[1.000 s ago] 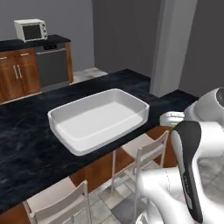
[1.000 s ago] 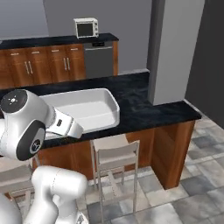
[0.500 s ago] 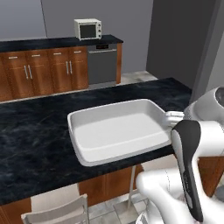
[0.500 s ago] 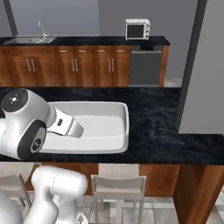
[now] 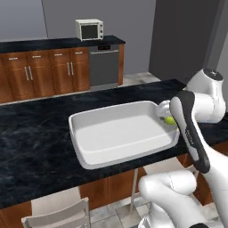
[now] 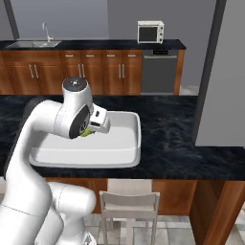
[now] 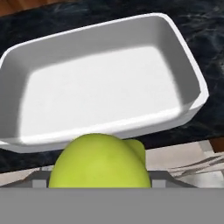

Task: Place the cold items (kiwi and pear) from the fridge in one tupperware on the dining counter. Place the warm items (hot dog and kebab skewer) in the stove area in another tupperware.

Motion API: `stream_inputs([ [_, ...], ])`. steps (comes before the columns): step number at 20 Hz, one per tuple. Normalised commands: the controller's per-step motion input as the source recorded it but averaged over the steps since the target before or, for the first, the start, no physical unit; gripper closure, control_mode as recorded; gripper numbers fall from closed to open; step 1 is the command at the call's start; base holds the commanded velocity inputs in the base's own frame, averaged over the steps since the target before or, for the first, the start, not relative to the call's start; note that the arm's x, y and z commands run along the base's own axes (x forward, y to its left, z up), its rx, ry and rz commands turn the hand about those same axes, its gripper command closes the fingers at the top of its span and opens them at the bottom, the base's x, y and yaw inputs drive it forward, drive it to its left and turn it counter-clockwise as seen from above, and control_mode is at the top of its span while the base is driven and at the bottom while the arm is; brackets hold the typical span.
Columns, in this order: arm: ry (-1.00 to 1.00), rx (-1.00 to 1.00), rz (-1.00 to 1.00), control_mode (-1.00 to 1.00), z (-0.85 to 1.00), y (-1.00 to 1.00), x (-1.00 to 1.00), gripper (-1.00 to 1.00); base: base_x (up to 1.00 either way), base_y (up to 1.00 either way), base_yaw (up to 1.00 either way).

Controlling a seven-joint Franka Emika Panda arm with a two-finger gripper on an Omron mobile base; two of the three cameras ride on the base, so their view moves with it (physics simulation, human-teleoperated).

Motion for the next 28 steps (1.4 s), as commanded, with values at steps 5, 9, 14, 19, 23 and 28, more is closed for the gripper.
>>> stream_inputs([
  [5,0.3,-0.04,0.01,-1.0,-0.62,0.01,1.0,1.0,0.0,0.0,0.0],
  [9,0.13,-0.07,0.0,-1.0,-0.82,0.02,0.8,1.0,0.0,0.0,0.0],
  [14,0.0,-0.04,0.0,-1.0,-0.59,0.04,0.61,1.0,0.0,0.0,0.0],
  [19,-0.01,-0.02,0.0,-1.0,-0.57,0.0,0.48,1.0,0.0,0.0,0.0],
  [23,0.0,-0.01,-0.02,-1.0,-0.46,0.0,0.39,1.0,0.0,0.0,0.0],
  [28,0.0,0.0,-0.08,-1.0,-0.4,0.04,0.4,1.0,0.0,0.0,0.0],
])
